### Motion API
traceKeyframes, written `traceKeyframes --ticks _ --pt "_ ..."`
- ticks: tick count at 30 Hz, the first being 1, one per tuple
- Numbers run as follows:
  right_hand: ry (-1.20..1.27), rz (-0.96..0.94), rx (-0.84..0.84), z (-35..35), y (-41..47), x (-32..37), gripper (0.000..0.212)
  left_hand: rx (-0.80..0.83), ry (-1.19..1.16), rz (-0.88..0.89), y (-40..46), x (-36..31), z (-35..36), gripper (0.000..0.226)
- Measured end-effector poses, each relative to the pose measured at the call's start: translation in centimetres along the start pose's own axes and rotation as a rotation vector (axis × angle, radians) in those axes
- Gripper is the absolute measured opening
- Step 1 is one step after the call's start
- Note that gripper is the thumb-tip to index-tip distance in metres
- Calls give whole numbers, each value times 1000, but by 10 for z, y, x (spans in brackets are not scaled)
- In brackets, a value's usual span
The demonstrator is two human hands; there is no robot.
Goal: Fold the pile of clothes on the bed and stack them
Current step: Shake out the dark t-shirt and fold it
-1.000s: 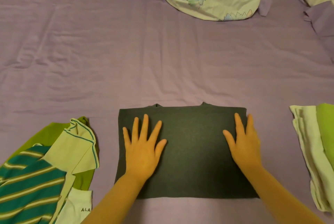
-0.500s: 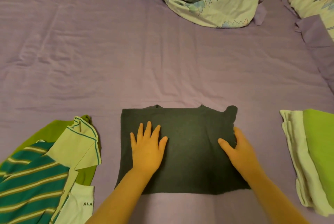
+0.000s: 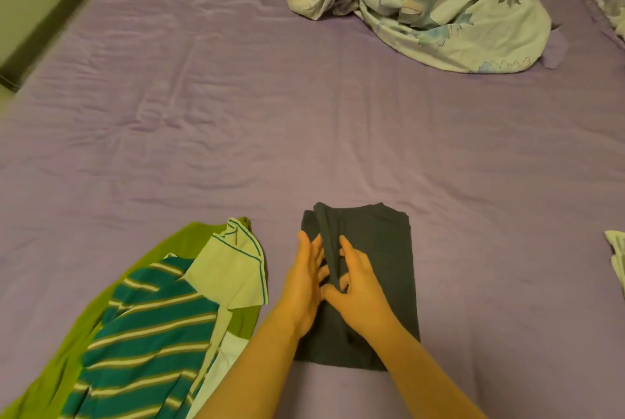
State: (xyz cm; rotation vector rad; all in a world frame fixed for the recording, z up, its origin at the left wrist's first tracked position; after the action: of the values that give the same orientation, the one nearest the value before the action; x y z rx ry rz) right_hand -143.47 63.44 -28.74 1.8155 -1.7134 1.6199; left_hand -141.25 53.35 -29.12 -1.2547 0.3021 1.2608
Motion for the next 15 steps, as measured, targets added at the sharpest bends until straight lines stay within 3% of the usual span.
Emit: traceKeyframes --ticks 3,6,9,11,13,15 --pt "-14 22 123 22 1 -6 79 -24 101 27 1 0 -24 44" --pt "-126 11 169 26 -4 -16 60 -155 312 97 4 4 -42 27" --pt "-202 50 -118 0 -6 -32 41 -281 596 140 7 12 -47 46" --pt "-307 140 -370 -23 -6 -47 43 -311 660 95 7 19 -42 65" --pt "-168 286 -432 -36 -9 -57 55 -323 727 56 9 25 -34 72" --pt "58 413 -379 -40 -12 -63 61 -285 689 12 7 29 -24 65"
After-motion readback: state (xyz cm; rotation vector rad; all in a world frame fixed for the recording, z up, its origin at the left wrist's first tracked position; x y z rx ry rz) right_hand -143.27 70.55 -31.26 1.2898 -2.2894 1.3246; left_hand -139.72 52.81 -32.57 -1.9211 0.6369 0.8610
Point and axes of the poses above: each hand's wrist, its own y-axis towards the middle knuckle, its own z-axis out of the palm, x = y × z, the point moved 2 cm from there along y, towards the middle knuckle, and after that the axes turned 8 degrees about z, right-handed, at the moved point
